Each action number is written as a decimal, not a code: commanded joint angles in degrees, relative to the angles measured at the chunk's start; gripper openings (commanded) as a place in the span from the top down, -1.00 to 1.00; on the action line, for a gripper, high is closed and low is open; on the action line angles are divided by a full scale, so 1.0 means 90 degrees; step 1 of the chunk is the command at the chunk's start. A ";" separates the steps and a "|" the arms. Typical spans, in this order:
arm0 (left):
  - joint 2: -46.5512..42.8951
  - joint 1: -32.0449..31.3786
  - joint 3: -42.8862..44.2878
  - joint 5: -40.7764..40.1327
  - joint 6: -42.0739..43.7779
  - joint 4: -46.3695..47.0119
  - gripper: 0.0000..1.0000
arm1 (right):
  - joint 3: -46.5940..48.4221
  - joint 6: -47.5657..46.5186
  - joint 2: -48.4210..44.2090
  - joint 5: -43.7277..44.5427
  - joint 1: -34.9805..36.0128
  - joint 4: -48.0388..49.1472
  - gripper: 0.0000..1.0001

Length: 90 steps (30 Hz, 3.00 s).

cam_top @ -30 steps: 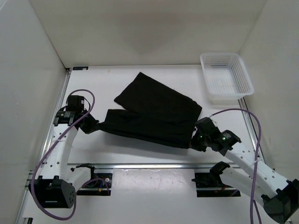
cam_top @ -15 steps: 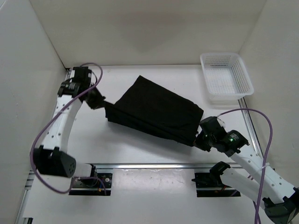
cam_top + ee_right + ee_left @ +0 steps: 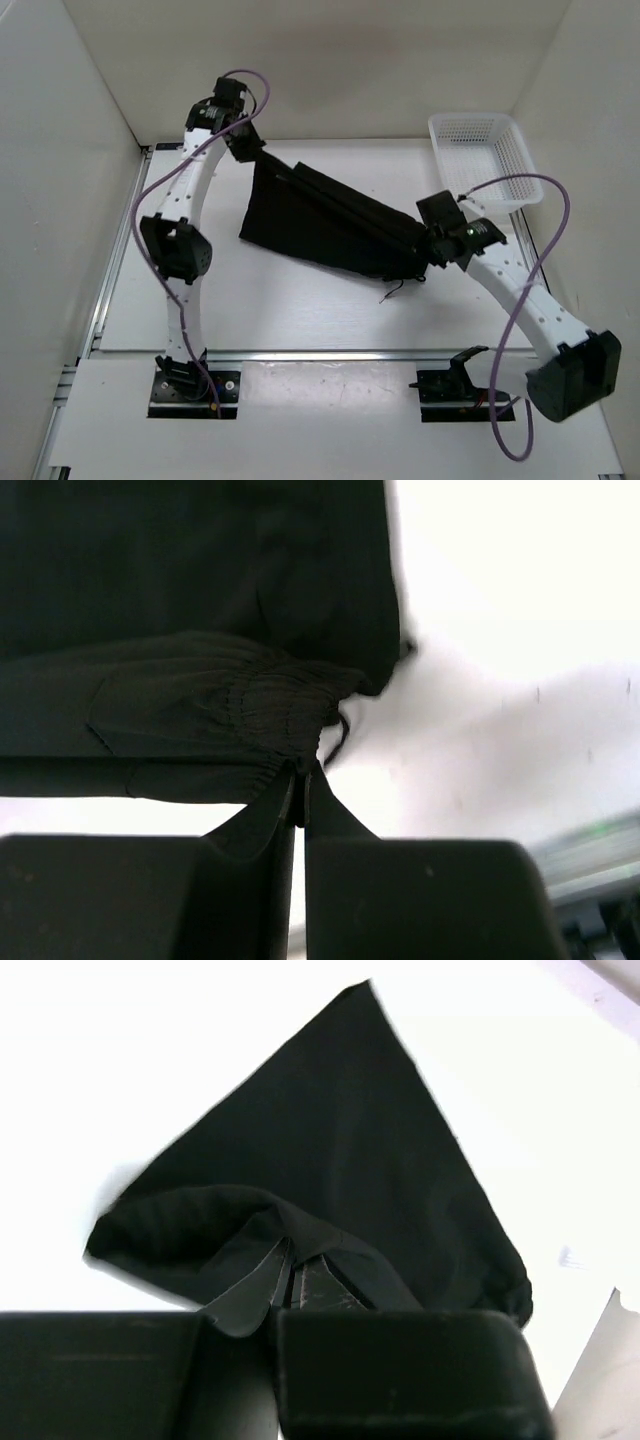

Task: Fold and stack the shorts
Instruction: Fold the shorts

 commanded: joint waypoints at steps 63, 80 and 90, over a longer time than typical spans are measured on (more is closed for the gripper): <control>-0.3434 0.0354 -0.7854 -0.0282 -0.0599 0.1581 0.64 | -0.1273 -0.3011 0.1940 -0.3610 -0.2278 0.2168 0.25; -0.3622 0.0089 -0.6972 -0.0653 -0.0395 0.1288 -0.65 | -0.0180 -0.3051 0.1080 -0.2427 -0.1613 0.1259 0.44; -0.3406 -0.0067 -0.6421 -0.0985 -0.0257 0.0926 -0.56 | -0.1634 -0.2700 0.0826 -0.3813 -0.2540 0.2195 -0.95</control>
